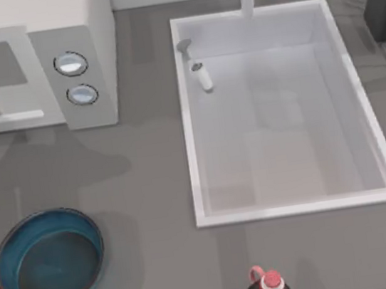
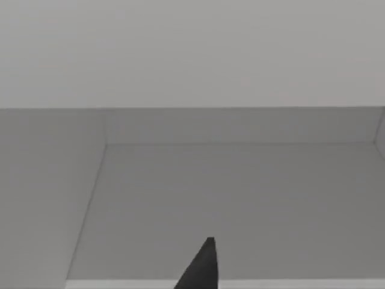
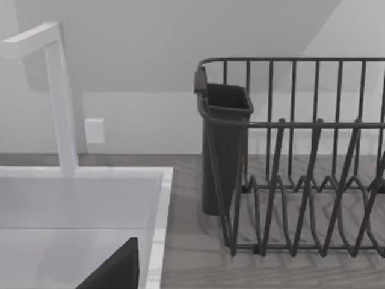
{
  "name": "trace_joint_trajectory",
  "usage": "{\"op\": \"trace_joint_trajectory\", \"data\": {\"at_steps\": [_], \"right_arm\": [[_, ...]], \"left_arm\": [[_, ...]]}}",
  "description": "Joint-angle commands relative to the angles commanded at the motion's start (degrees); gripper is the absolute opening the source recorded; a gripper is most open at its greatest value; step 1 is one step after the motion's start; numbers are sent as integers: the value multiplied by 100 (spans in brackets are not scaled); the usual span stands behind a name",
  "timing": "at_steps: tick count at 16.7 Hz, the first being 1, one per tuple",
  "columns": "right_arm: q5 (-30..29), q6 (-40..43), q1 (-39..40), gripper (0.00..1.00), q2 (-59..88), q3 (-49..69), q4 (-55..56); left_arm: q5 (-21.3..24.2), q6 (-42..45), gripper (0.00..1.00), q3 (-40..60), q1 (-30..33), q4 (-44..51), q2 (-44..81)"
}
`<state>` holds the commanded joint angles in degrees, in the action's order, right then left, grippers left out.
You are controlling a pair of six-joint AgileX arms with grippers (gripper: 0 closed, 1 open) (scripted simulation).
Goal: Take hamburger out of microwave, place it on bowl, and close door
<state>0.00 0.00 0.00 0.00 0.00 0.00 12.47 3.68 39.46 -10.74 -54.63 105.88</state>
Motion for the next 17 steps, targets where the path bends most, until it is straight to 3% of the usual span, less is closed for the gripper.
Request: {"op": "trace_joint_trajectory", "data": {"at_steps": [3, 7, 11, 17], "right_arm": [[0, 0, 0, 100, 0, 0, 0], [0, 0, 0, 100, 0, 0, 0], [0, 0, 0, 100, 0, 0, 0], [0, 0, 0, 100, 0, 0, 0]], "left_arm": [[-167, -506, 0, 287, 187, 500, 19], [-632, -2044, 0, 1064, 708, 1991, 96], [-1290, -4352, 0, 2071, 1436, 4155, 256], [-2483, -8507, 0, 3518, 2695, 8017, 728]]}}
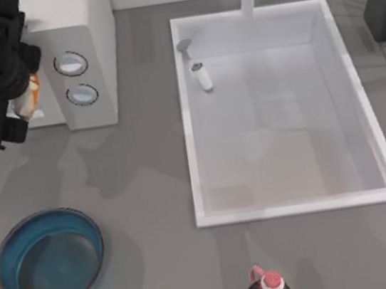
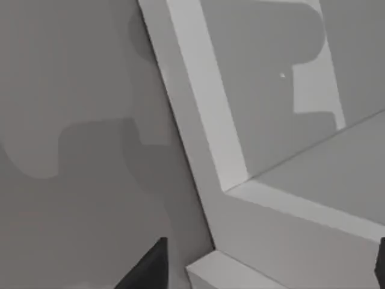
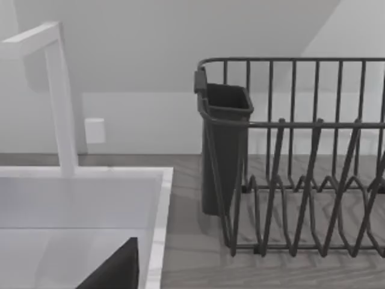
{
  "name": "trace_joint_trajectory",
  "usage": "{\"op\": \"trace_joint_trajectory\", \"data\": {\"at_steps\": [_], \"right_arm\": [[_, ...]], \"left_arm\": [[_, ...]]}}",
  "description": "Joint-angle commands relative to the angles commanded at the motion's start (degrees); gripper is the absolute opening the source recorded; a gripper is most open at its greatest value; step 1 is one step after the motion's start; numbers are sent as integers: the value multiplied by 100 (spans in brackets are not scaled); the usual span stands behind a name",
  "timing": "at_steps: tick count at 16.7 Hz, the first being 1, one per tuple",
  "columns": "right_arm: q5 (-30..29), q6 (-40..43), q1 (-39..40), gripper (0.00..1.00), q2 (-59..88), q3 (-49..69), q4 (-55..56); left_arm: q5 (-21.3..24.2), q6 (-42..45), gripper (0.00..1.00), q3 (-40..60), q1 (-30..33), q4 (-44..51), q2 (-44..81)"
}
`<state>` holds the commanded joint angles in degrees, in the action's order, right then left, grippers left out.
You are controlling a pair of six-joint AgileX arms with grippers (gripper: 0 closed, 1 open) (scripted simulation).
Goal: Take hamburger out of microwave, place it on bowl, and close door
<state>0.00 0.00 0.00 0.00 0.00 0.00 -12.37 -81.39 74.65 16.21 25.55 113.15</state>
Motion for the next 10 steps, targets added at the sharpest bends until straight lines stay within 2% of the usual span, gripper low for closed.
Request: {"op": "trace_joint_trajectory", "data": {"at_steps": [6, 10], "right_arm": [[0, 0, 0, 100, 0, 0, 0], [0, 0, 0, 100, 0, 0, 0]], "left_arm": [[-1220, -4047, 0, 867, 1198, 3787, 866], [-1894, -6172, 0, 1053, 1827, 5781, 1583]]}}
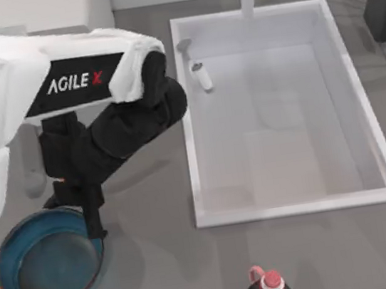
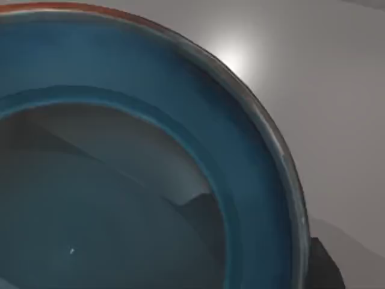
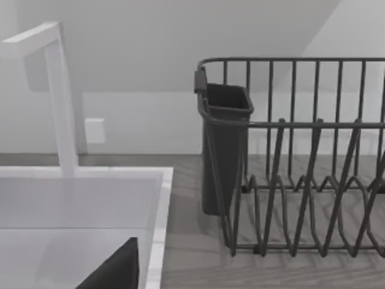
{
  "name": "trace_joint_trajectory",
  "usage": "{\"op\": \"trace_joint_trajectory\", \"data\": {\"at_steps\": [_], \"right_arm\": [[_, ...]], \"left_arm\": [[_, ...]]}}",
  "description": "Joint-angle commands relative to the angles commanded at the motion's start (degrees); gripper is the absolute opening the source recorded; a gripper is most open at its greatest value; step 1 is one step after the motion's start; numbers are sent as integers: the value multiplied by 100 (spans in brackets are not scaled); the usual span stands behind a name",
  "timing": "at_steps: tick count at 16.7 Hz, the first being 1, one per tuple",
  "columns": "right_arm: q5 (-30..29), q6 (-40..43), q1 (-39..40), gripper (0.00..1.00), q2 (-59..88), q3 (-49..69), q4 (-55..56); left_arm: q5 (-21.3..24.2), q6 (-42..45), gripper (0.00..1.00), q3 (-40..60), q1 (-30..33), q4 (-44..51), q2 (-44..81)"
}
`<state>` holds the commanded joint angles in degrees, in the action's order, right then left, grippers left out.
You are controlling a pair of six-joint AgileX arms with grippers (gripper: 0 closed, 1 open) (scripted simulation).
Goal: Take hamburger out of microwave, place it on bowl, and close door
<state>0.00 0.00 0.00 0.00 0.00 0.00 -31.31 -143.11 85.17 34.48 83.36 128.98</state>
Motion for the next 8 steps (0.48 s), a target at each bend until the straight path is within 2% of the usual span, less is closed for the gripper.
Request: {"op": "trace_joint_trajectory", "data": {"at_steps": [4, 8], "right_arm": [[0, 0, 0, 100, 0, 0, 0], [0, 0, 0, 100, 0, 0, 0]], "left_arm": [[-452, -1313, 0, 15, 403, 1266, 562], [-586, -1667, 0, 1, 517, 1615, 740]]}}
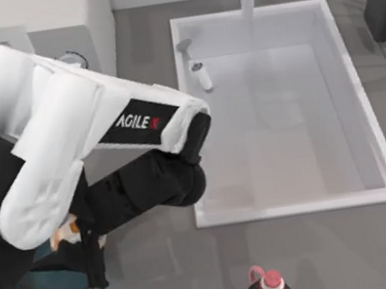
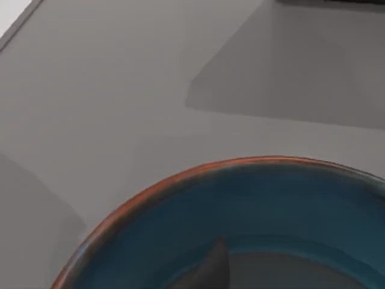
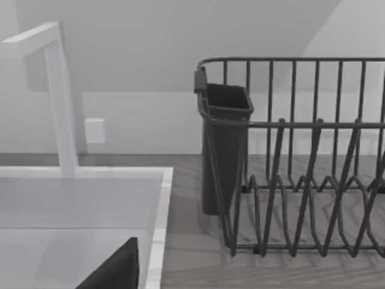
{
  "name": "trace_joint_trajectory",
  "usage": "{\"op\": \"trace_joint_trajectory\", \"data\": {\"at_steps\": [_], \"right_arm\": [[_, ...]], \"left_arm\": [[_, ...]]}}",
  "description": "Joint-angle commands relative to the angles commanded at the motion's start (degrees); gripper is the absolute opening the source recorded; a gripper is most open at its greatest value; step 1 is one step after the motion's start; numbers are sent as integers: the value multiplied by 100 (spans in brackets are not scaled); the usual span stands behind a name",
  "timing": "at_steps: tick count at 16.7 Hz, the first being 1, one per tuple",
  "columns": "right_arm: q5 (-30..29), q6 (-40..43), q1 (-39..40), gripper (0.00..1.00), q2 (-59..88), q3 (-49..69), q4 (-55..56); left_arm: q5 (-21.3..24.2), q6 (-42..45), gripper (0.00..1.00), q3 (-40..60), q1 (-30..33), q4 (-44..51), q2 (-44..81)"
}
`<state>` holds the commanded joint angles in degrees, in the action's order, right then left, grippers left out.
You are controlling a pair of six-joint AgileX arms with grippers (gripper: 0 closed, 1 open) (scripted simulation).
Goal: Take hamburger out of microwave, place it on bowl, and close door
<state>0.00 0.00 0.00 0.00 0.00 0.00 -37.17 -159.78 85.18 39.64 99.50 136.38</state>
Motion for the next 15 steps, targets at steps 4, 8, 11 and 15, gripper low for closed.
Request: {"op": "trace_joint_trajectory", "data": {"at_steps": [4, 8, 11, 15], "right_arm": [[0, 0, 0, 100, 0, 0, 0], [0, 0, 0, 100, 0, 0, 0], [0, 0, 0, 100, 0, 0, 0], [0, 0, 0, 100, 0, 0, 0]], "left_arm": [[-18, 7, 0, 43, -37, -29, -36], [-93, 72, 0, -181, -123, -260, -48], [-218, 166, 0, -534, -259, -616, -74], [-346, 259, 0, -899, -398, -993, -76]]}}
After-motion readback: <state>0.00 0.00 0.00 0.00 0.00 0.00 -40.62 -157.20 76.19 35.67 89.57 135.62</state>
